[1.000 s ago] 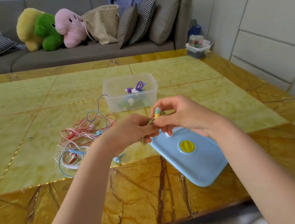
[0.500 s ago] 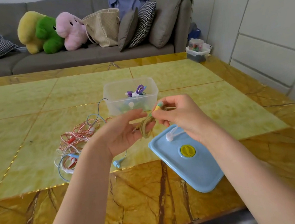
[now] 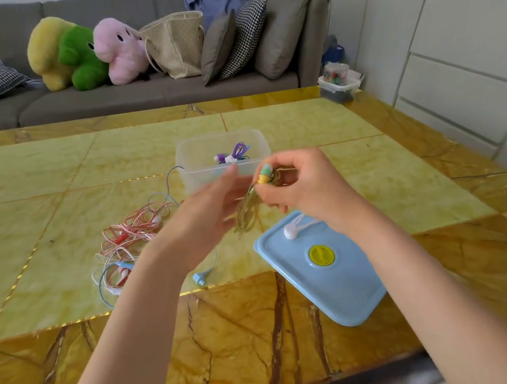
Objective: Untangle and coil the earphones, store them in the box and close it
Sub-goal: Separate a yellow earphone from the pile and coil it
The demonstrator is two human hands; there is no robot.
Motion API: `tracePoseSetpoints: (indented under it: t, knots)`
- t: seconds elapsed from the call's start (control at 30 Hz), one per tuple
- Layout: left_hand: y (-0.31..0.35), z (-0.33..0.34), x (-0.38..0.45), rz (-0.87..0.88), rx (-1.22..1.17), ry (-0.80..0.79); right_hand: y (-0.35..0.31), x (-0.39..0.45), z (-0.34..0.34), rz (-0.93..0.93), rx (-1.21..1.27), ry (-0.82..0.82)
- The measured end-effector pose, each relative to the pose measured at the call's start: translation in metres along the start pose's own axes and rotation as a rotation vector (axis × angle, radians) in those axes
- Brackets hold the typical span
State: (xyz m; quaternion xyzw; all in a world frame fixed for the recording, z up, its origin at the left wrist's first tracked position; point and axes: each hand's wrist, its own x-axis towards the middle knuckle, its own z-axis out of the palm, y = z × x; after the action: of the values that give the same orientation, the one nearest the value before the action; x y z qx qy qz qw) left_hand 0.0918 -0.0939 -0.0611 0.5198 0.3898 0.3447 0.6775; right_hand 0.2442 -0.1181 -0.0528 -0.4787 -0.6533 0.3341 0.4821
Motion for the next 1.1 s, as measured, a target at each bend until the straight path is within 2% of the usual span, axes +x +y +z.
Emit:
tracePoseSetpoints:
  t: [0.07,0.3,0.47,0.57,0.63,0.77,0.93,1.03,1.1]
  knots:
    - [0.003,0.009,-0.007,-0.025,0.023,-0.128,0.000,0.000,-0.002,0.011,0.050,0.023]
    - [0.005,0.013,-0.010,-0.005,0.182,-0.133,-0.001,-0.002,-0.009,0.056,0.106,-0.008]
    - [0.007,0.014,-0.009,-0.005,0.371,-0.140,0.003,-0.003,-0.018,0.147,0.257,-0.103]
    - [0.006,0.014,-0.010,-0.023,0.386,-0.163,0.004,-0.003,-0.023,0.200,0.225,-0.229]
    - [0.004,0.017,-0.010,-0.016,0.427,-0.126,0.005,-0.002,-0.022,0.225,0.195,-0.220]
    - [-0.002,0.026,0.001,0.065,0.673,0.028,0.008,0.000,-0.016,0.291,0.219,-0.073]
    - [-0.005,0.036,0.005,0.124,0.972,0.053,0.012,-0.001,-0.017,0.331,0.194,0.026]
    - [-0.006,0.031,0.007,0.085,1.012,0.063,0.012,-0.003,-0.018,0.309,0.211,-0.032]
    - [-0.009,0.022,0.008,0.045,0.861,0.093,0.013,-0.003,-0.021,0.311,0.230,-0.061]
